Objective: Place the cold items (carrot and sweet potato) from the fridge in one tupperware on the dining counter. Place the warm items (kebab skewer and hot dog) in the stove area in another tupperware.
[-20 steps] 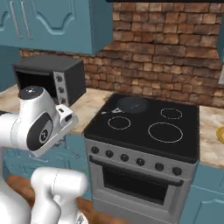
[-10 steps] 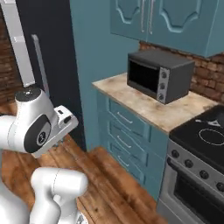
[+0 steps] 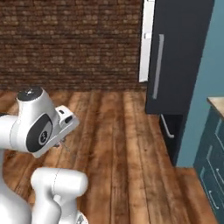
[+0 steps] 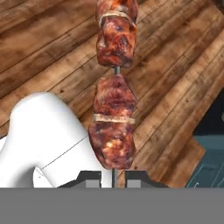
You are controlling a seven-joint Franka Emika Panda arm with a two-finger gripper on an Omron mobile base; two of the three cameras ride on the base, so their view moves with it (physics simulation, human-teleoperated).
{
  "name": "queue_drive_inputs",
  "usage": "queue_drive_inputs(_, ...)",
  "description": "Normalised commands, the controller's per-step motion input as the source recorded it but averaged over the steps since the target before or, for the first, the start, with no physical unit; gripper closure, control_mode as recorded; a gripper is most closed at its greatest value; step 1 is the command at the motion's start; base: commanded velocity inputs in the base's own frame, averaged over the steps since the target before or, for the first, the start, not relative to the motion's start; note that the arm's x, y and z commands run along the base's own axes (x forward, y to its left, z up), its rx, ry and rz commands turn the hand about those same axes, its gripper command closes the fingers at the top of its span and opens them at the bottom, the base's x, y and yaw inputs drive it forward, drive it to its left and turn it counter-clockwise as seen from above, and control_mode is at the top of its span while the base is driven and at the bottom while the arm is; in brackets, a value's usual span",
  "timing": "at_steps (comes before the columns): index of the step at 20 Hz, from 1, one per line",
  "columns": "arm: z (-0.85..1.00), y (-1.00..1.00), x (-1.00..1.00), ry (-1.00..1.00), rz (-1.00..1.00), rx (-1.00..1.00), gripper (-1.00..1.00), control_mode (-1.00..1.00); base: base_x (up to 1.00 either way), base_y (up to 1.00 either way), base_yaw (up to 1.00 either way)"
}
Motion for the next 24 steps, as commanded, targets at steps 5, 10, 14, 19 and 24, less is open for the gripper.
queue_drive_inputs(5,0.00,0.00,0.00,0.00,0.00,0.00,1.00,1.00,-0.14,0.79,0.84)
queue_drive_inputs(10,0.00,0.00,0.00,0.00,0.00,0.00,1.00,1.00,-0.01,0.77,0.47)
queue_drive_inputs(14,0.00,0.00,0.00,0.00,0.00,0.00,1.00,1.00,0.65,0.44,0.01)
queue_drive_inputs(19,0.00,0.00,0.00,0.00,0.00,0.00,1.00,1.00,1.00,0.43,0.00)
queue_drive_inputs(24,0.00,0.00,0.00,0.00,0.00,0.00,1.00,1.00,1.00,0.13,0.08)
